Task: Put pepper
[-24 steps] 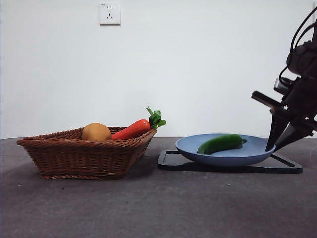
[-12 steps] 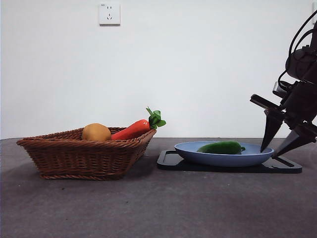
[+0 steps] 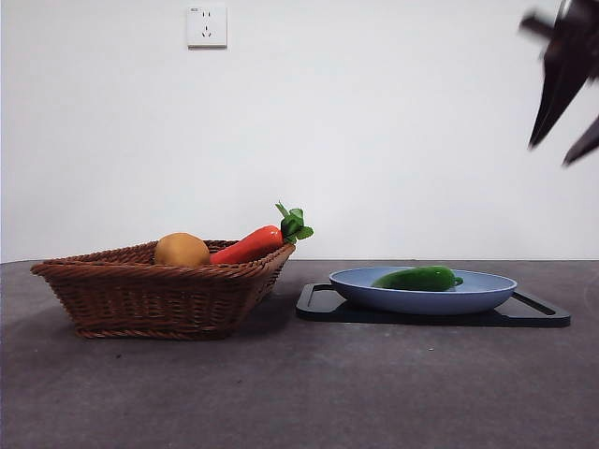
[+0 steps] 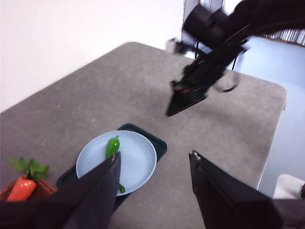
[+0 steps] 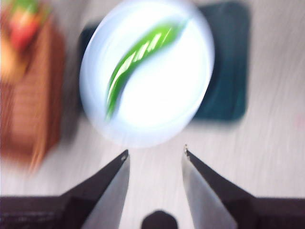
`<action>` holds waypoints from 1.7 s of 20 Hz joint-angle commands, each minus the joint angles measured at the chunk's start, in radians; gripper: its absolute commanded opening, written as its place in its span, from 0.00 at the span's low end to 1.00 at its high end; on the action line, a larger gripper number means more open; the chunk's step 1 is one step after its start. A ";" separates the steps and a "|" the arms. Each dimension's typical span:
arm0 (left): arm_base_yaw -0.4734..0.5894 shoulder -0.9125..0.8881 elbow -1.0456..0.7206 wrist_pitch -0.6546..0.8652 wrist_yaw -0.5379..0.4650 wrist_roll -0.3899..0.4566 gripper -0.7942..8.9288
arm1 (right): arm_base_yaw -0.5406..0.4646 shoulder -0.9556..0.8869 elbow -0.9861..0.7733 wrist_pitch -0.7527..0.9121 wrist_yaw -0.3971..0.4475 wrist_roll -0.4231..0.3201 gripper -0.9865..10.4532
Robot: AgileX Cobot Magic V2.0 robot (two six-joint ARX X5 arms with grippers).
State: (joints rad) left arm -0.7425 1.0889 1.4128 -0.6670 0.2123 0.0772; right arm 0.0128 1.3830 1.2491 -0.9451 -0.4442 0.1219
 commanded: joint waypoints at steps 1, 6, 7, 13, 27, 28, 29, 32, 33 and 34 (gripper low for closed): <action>-0.009 0.007 0.015 -0.014 -0.002 -0.006 0.35 | 0.041 -0.109 0.017 -0.164 -0.003 -0.130 0.25; -0.009 0.007 0.015 -0.071 -0.002 -0.006 0.33 | 0.123 -0.319 0.017 -0.337 -0.002 -0.169 0.25; -0.009 0.007 0.015 -0.085 -0.002 -0.006 0.27 | 0.134 -0.347 0.017 -0.348 -0.003 -0.169 0.23; -0.009 0.007 0.015 -0.106 -0.002 -0.006 0.09 | 0.146 -0.404 0.017 -0.348 -0.003 -0.180 0.10; 0.019 0.005 0.015 -0.082 -0.095 0.011 0.09 | 0.145 -0.402 0.017 -0.344 0.002 -0.172 0.10; 0.059 -0.006 0.014 -0.056 -0.138 0.017 0.09 | 0.145 -0.402 0.017 -0.344 0.002 -0.172 0.10; 0.115 -0.016 0.013 -0.018 -0.156 0.029 0.09 | 0.145 -0.402 0.017 -0.344 0.002 -0.172 0.10; 0.289 -0.111 -0.084 0.180 -0.120 0.054 0.09 | 0.145 -0.402 0.017 -0.344 0.002 -0.172 0.10; 0.345 -0.167 -0.165 0.285 -0.093 0.054 0.09 | 0.145 -0.402 0.017 -0.344 0.002 -0.172 0.10; 0.398 -0.230 -0.261 0.394 -0.080 0.054 0.09 | 0.145 -0.402 0.017 -0.343 0.002 -0.172 0.10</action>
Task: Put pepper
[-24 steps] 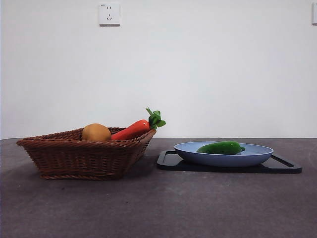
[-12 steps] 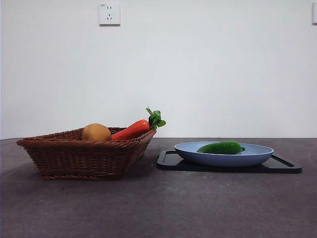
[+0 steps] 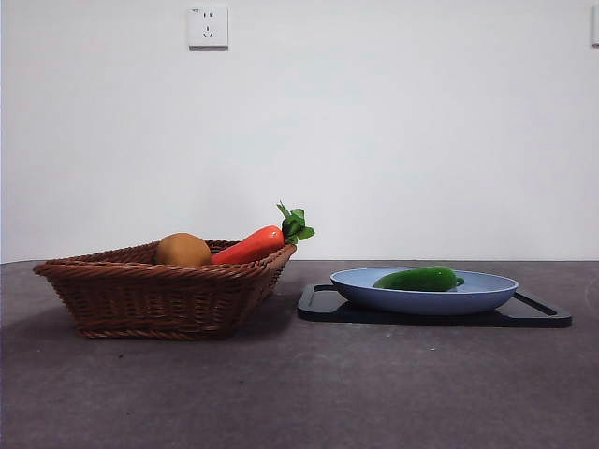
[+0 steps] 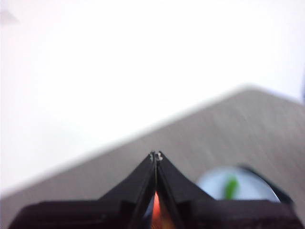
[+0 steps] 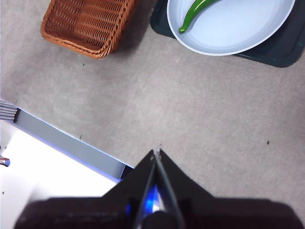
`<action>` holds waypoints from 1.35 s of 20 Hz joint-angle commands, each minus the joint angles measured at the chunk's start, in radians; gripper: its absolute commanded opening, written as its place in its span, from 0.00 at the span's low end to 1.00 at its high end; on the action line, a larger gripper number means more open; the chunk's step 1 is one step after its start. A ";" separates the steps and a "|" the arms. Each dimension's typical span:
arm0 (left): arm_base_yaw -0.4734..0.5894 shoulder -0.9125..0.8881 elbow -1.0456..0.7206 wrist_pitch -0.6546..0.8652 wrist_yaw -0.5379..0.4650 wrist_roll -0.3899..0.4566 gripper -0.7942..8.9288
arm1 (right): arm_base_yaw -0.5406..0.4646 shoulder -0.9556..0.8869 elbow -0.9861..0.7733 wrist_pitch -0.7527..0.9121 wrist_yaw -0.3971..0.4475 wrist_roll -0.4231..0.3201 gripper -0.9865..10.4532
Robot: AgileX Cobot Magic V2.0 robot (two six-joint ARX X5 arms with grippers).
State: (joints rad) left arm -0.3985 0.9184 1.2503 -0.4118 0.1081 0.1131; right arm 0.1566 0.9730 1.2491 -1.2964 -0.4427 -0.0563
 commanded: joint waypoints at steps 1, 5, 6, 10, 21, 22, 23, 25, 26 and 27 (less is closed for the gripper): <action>0.109 -0.132 -0.214 0.261 0.023 0.018 0.09 | 0.001 0.008 0.017 0.008 0.000 0.006 0.10; 0.285 -0.346 -0.579 0.533 0.015 0.018 0.09 | 0.001 0.008 0.017 0.008 0.000 0.006 0.10; 0.310 -0.385 -0.643 0.555 0.011 0.018 0.09 | 0.001 0.008 0.017 0.008 0.000 0.006 0.10; 0.370 -0.541 -0.880 0.573 -0.030 -0.001 0.09 | 0.001 0.008 0.017 0.008 0.000 0.006 0.10; 0.427 -0.780 -1.213 0.564 -0.030 -0.124 0.09 | 0.001 0.008 0.017 0.008 0.000 0.006 0.10; 0.427 -0.786 -1.225 0.560 -0.031 -0.133 0.09 | 0.001 0.008 0.017 0.008 0.000 0.006 0.10; 0.427 -0.795 -1.233 0.546 -0.031 -0.140 0.09 | 0.001 0.008 0.017 0.008 0.000 0.006 0.10; 0.427 -0.816 -1.240 0.504 -0.031 -0.140 0.09 | 0.001 0.008 0.017 0.008 0.000 0.006 0.10; 0.427 -0.825 -1.240 0.481 -0.031 -0.140 0.09 | 0.001 0.008 0.017 0.008 0.000 0.006 0.10; 0.427 -0.834 -1.240 0.461 -0.031 -0.140 0.09 | 0.001 0.008 0.017 0.008 0.000 0.006 0.10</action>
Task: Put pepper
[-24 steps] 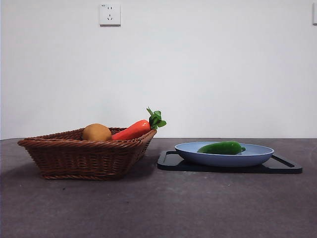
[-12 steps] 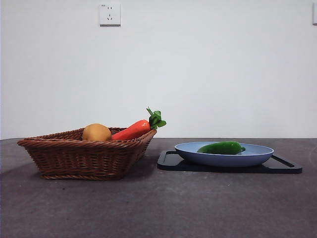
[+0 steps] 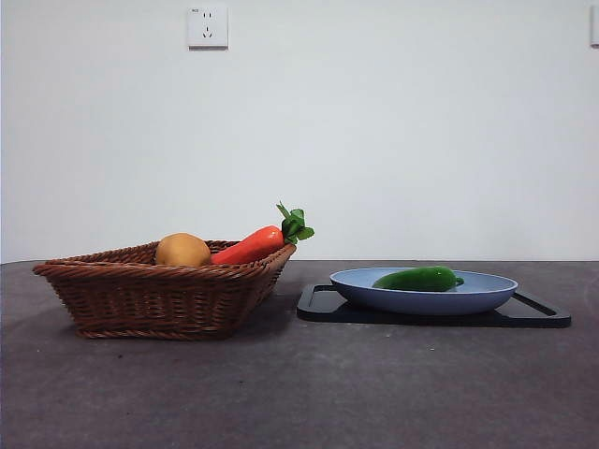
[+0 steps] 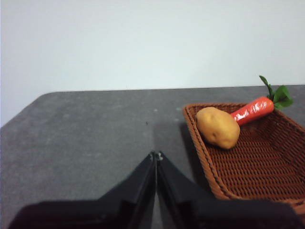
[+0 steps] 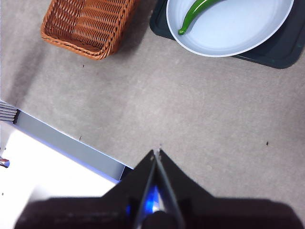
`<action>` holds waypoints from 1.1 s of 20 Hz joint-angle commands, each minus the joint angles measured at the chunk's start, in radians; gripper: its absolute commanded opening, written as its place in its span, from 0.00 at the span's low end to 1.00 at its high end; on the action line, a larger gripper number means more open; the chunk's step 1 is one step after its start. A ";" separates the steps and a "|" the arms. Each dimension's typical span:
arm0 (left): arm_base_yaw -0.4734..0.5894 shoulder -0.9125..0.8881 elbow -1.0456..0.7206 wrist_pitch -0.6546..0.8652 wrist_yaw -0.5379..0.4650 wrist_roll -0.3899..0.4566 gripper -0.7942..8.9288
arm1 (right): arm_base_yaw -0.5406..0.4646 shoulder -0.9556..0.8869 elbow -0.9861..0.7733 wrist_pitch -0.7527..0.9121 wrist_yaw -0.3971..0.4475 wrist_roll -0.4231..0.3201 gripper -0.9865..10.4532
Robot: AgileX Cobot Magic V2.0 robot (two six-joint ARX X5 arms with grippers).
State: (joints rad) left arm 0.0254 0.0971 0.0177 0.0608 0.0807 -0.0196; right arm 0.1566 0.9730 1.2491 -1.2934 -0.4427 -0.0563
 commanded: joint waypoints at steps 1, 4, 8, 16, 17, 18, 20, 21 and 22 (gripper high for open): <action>0.003 -0.021 -0.007 -0.033 -0.003 -0.007 0.09 | 0.001 0.008 0.017 0.005 0.000 0.006 0.10; 0.003 -0.023 -0.007 -0.120 -0.003 -0.007 0.09 | 0.001 0.008 0.017 0.005 0.000 0.006 0.10; 0.003 -0.018 -0.007 -0.190 0.003 -0.006 0.09 | 0.001 0.008 0.017 0.005 0.000 0.006 0.10; 0.003 -0.018 -0.007 -0.189 0.002 -0.006 0.09 | 0.001 0.008 0.017 0.005 0.000 0.006 0.10; 0.003 -0.018 -0.007 -0.189 0.002 -0.006 0.09 | 0.001 0.008 0.017 0.005 0.000 0.006 0.10; 0.003 -0.018 -0.007 -0.189 0.002 -0.006 0.09 | 0.001 0.008 0.017 0.005 0.000 0.006 0.10; 0.003 -0.018 -0.007 -0.189 0.002 -0.007 0.09 | 0.001 0.008 0.017 0.005 0.000 0.006 0.10; 0.003 -0.018 -0.007 -0.189 0.002 -0.007 0.09 | 0.001 0.008 0.017 0.006 0.000 0.000 0.10; 0.003 -0.018 -0.007 -0.189 0.002 -0.006 0.09 | -0.008 0.002 0.017 0.017 0.004 -0.034 0.10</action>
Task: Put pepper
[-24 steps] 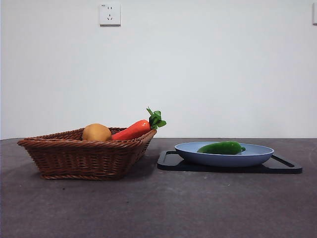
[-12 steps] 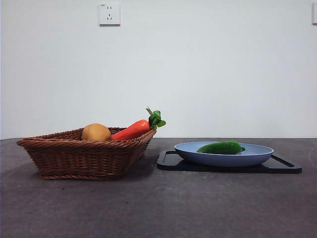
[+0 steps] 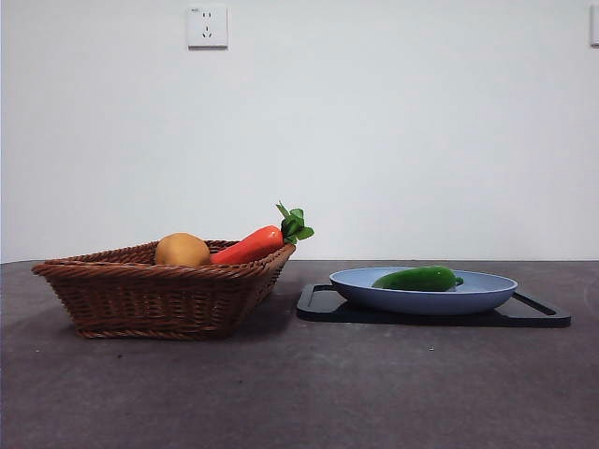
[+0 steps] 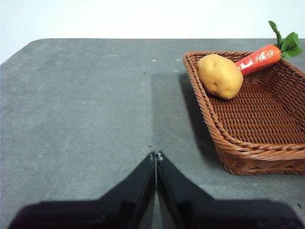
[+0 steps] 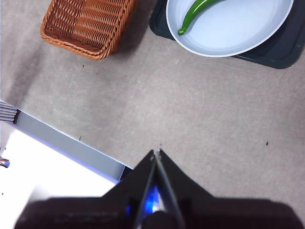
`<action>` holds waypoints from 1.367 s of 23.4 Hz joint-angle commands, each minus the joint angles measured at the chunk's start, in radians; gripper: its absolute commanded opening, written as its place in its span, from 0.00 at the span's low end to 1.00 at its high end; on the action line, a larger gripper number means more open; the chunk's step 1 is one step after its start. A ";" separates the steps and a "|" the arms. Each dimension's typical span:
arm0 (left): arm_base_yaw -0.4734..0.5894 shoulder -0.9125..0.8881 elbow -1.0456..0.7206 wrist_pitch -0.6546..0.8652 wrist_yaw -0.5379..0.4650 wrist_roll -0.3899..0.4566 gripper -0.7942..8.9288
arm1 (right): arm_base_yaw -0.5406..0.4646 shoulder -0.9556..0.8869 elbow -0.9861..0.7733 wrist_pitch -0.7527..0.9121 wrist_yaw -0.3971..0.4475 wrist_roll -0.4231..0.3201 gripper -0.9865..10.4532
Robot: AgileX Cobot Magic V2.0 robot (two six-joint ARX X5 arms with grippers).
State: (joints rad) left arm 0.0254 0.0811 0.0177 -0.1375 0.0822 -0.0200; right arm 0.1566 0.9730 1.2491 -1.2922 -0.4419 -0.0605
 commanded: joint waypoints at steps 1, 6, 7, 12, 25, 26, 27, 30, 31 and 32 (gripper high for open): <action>0.003 -0.002 -0.007 0.010 0.001 -0.006 0.09 | -0.028 -0.018 0.017 0.047 0.003 -0.039 0.10; 0.003 -0.002 -0.007 0.010 0.001 -0.006 0.09 | -0.152 -0.207 -0.093 0.484 -0.004 -0.010 0.10; 0.003 -0.002 -0.007 0.010 0.001 -0.006 0.09 | -0.184 -0.258 -0.151 0.547 -0.001 -0.008 0.10; 0.003 -0.002 -0.007 0.010 0.001 -0.006 0.09 | -0.248 -0.540 -0.588 0.949 0.005 -0.026 0.10; 0.003 -0.002 -0.007 0.010 0.001 -0.006 0.09 | -0.247 -0.850 -1.112 1.209 0.138 0.071 0.10; 0.003 -0.002 -0.007 0.010 0.001 -0.006 0.09 | -0.247 -0.865 -1.128 1.209 0.137 0.071 0.10; 0.003 -0.002 -0.007 0.010 0.001 -0.006 0.09 | -0.247 -0.879 -1.143 1.208 0.138 0.071 0.10; 0.003 -0.002 -0.007 0.010 0.001 -0.006 0.09 | -0.247 -0.912 -1.178 1.209 0.138 0.071 0.10; 0.003 -0.002 -0.007 0.010 0.001 -0.006 0.09 | -0.247 -0.920 -1.188 1.208 0.138 0.071 0.10; 0.003 -0.002 -0.007 0.010 0.001 -0.006 0.09 | -0.247 -0.929 -1.198 1.208 0.138 0.072 0.10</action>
State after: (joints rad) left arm 0.0254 0.0811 0.0177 -0.1375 0.0822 -0.0200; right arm -0.0906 0.0502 0.0608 -0.0948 -0.3096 0.0002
